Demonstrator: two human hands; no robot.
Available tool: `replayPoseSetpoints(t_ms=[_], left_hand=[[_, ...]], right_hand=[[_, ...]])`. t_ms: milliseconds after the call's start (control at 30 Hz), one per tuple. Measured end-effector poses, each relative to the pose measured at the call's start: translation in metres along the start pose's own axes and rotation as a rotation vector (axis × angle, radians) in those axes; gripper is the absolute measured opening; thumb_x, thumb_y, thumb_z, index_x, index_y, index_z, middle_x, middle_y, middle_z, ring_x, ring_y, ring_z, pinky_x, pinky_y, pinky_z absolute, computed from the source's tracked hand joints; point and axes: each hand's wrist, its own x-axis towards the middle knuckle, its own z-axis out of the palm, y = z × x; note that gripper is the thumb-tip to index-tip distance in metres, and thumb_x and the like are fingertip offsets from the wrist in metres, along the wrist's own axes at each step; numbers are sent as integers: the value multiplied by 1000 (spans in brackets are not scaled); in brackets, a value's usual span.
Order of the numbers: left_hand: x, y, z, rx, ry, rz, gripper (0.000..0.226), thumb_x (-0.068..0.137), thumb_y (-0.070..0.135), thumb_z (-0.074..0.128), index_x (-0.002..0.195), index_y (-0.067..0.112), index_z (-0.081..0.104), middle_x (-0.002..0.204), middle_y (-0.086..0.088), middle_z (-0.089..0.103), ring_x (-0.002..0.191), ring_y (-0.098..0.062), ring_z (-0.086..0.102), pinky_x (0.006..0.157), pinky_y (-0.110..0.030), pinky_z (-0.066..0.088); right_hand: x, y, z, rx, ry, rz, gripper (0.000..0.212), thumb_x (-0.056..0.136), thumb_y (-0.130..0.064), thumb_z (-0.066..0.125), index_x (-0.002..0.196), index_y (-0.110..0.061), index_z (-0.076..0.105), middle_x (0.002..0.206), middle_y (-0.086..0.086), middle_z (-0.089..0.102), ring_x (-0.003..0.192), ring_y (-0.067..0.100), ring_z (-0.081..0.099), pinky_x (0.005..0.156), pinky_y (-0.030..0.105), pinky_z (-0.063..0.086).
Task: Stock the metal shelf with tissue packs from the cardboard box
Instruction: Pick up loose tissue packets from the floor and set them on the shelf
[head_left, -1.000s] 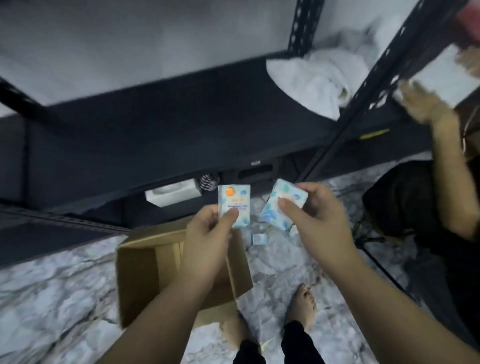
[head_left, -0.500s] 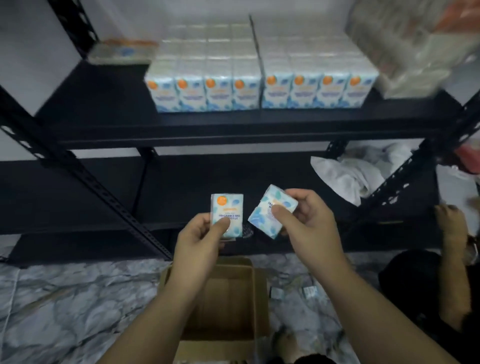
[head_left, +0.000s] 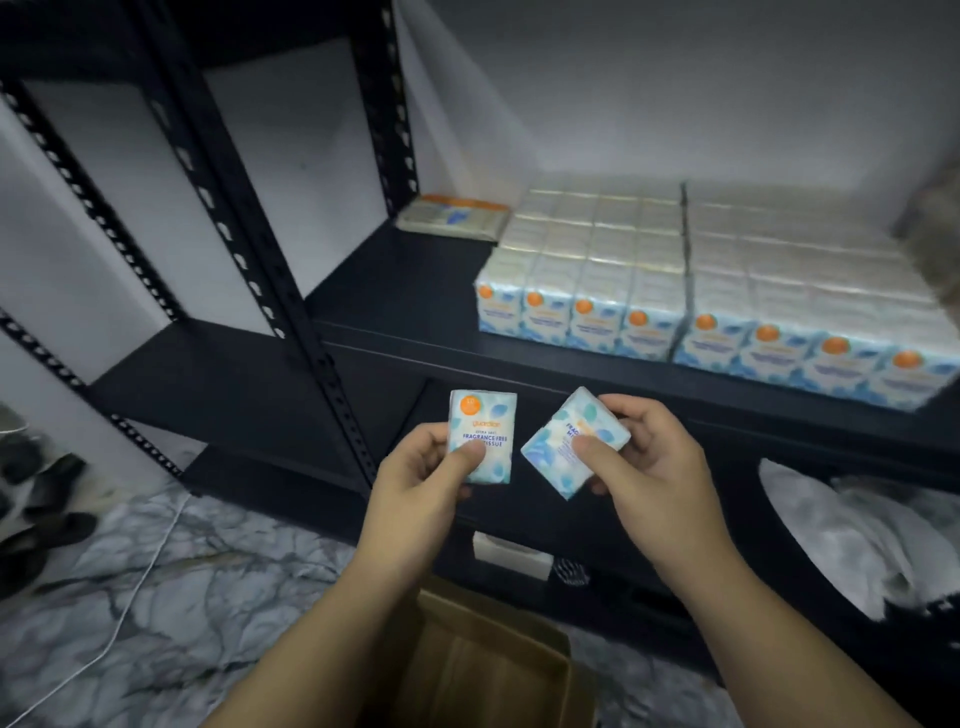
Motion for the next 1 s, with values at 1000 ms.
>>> replayPoseSetpoints(t_ms=[1000], left_hand=[[215, 34, -126, 446, -109, 468, 19, 97, 32, 70, 108, 33, 54, 89, 12, 69, 81, -1, 66, 68, -22, 54]], right_hand=[[126, -22, 210, -734, 478, -348, 27, 94, -32, 72, 95, -33, 45, 94, -16, 54, 80, 5, 55, 62, 25, 45]])
